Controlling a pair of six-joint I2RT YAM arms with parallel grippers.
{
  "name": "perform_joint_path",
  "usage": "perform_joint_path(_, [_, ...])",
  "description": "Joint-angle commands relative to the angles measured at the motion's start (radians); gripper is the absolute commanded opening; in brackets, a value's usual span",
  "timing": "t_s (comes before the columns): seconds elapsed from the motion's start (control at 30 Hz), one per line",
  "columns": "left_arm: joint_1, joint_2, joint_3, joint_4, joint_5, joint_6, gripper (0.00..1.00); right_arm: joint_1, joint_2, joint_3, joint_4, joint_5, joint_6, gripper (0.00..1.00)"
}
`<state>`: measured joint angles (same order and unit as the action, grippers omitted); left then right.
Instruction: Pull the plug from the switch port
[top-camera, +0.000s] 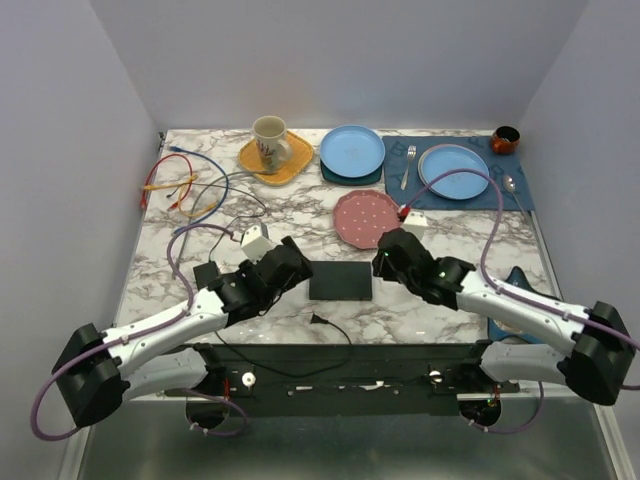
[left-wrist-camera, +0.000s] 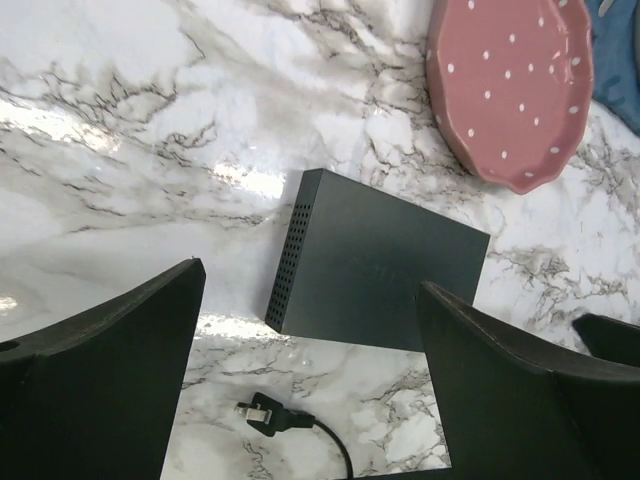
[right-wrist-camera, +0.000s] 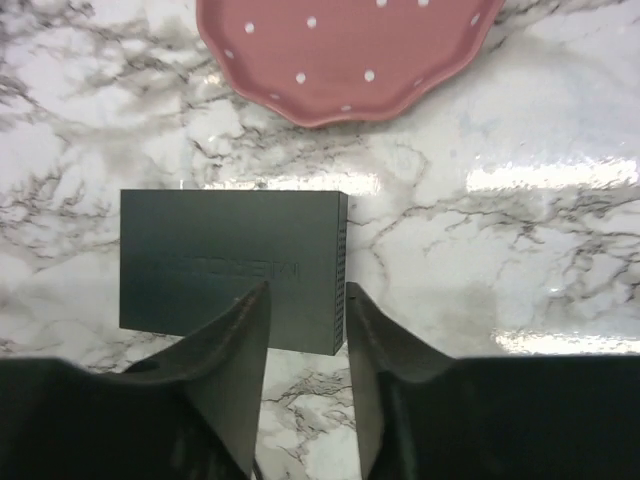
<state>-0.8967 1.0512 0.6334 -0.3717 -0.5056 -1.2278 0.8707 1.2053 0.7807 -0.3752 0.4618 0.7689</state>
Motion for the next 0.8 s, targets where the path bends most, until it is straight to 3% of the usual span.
perform_joint_path(0.0, [0.002, -0.08, 0.035, -0.073, -0.122, 0.08, 0.99, 0.005, -0.174, -0.012, -0.013, 0.114, -0.066, 0.5])
perform_joint_path(0.13, [0.008, -0.074, 0.055, -0.052, -0.071, 0.206, 0.99, 0.005, -0.259, -0.086, 0.102, 0.107, -0.248, 0.66])
perform_joint_path(0.2, [0.016, -0.04, 0.106, -0.065, -0.039, 0.278, 0.99, 0.007, -0.256, -0.077, 0.098, 0.112, -0.348, 0.66])
perform_joint_path(0.3, [0.019, -0.007, 0.156, -0.116, -0.019, 0.315, 0.99, 0.007, -0.288, -0.072, 0.079, 0.095, -0.372, 0.67])
perform_joint_path(0.4, [0.021, -0.023, 0.129, -0.072, 0.039, 0.34, 0.99, 0.007, -0.407, -0.145, 0.174, -0.004, -0.373, 0.67])
perform_joint_path(0.43, [0.021, -0.034, 0.117, -0.038, 0.055, 0.337, 0.99, 0.005, -0.444, -0.182, 0.265, -0.087, -0.366, 0.78])
perform_joint_path(0.47, [0.021, -0.045, 0.101, -0.021, 0.076, 0.332, 0.99, 0.005, -0.516, -0.261, 0.324, -0.135, -0.329, 1.0])
perform_joint_path(0.53, [0.024, -0.069, 0.075, 0.0, 0.091, 0.326, 0.99, 0.007, -0.575, -0.358, 0.518, -0.231, -0.292, 1.0])
perform_joint_path(0.6, [0.024, -0.079, 0.066, 0.001, 0.108, 0.346, 0.99, 0.007, -0.627, -0.434, 0.579, -0.227, -0.243, 1.0])
perform_joint_path(0.77, [0.025, -0.091, 0.068, -0.019, 0.124, 0.402, 0.99, 0.005, -0.61, -0.377, 0.44, -0.155, -0.267, 1.0])
